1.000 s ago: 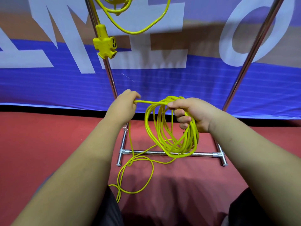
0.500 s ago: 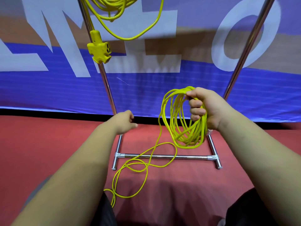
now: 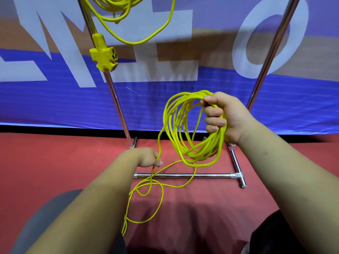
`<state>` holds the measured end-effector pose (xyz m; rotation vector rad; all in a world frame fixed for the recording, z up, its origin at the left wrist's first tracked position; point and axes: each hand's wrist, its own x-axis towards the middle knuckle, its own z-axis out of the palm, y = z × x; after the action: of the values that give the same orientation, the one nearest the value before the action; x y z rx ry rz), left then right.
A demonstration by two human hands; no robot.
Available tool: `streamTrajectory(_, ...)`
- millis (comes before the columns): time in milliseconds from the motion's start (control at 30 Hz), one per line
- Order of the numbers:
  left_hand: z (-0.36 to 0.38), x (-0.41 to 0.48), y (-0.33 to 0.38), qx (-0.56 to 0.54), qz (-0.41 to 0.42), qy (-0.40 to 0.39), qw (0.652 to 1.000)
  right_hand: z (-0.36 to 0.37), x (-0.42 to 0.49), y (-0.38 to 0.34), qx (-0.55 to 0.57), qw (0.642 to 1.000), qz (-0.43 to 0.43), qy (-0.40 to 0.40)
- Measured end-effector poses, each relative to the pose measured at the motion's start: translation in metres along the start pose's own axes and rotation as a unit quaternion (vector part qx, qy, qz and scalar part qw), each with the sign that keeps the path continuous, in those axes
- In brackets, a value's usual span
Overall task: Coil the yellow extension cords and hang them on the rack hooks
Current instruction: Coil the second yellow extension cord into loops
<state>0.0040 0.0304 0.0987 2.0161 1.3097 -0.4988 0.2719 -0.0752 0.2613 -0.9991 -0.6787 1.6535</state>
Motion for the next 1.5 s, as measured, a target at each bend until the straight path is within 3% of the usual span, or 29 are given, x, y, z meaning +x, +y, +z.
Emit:
streamTrajectory(100,0.001,-0.001,0.005,-0.067,-0.024,-0.052,0.996,-0.002,0.0,-0.003,0.015,1.0,-0.018,0.006)
streamTrajectory(300,-0.017,-0.014,-0.001,-0.211,-0.078,0.084,0.971,-0.005,0.004,-0.005,0.077,0.993,-0.054,0.073)
streamTrajectory(400,-0.031,-0.019,-0.003,-0.12,-0.062,0.141,0.981,-0.009,0.007,-0.006,0.119,0.983,-0.073,0.117)
streamTrajectory(467,-0.036,-0.019,0.003,-0.115,-0.044,0.171,0.978,-0.015,0.01,-0.006,0.119,0.978,-0.084,0.151)
streamTrajectory(667,-0.05,-0.034,0.021,0.053,0.108,0.219,0.968,-0.03,0.016,-0.007,0.066,0.967,-0.102,0.225)
streamTrajectory(1000,-0.053,-0.069,0.061,0.017,0.299,0.212,0.93,-0.027,0.029,0.013,-0.058,0.981,-0.003,0.184)
streamTrajectory(1133,-0.057,-0.077,0.078,-0.007,0.301,0.226,0.926,-0.019,0.033,0.026,-0.141,0.975,0.035,0.168)
streamTrajectory(1367,-0.06,-0.083,0.072,-0.099,0.237,0.34,0.905,-0.002,0.035,0.044,-0.186,0.971,0.123,0.084)
streamTrajectory(1500,-0.062,-0.085,0.063,-0.16,0.224,0.326,0.904,0.011,0.03,0.05,-0.226,0.965,0.13,0.024)
